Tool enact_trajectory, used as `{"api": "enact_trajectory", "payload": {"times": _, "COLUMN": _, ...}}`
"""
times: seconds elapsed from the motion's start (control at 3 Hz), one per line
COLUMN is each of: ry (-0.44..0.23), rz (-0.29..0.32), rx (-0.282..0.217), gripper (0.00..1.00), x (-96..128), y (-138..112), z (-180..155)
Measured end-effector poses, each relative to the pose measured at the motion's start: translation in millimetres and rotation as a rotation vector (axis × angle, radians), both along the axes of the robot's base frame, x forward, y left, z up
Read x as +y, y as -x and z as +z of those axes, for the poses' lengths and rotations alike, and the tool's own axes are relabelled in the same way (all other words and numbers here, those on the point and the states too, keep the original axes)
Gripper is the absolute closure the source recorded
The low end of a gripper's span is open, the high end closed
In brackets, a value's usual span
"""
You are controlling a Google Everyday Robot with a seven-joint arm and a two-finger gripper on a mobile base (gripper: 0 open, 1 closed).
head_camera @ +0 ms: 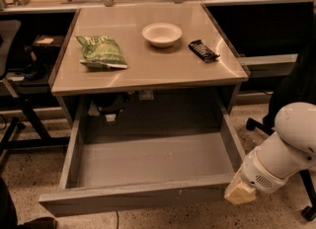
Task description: Close top drawer
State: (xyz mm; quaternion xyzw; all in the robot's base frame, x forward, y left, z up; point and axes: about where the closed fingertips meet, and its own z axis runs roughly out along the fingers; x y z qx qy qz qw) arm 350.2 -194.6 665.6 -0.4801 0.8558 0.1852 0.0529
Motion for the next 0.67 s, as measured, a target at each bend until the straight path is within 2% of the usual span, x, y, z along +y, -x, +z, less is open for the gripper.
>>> {"api": "enact_trajectory", "payload": {"times": 0.67, "ry": 0.0, "rz": 0.0, "rx": 0.0, "gripper": 0.57, "x": 0.1, "y": -0.1, "z": 0.0}}
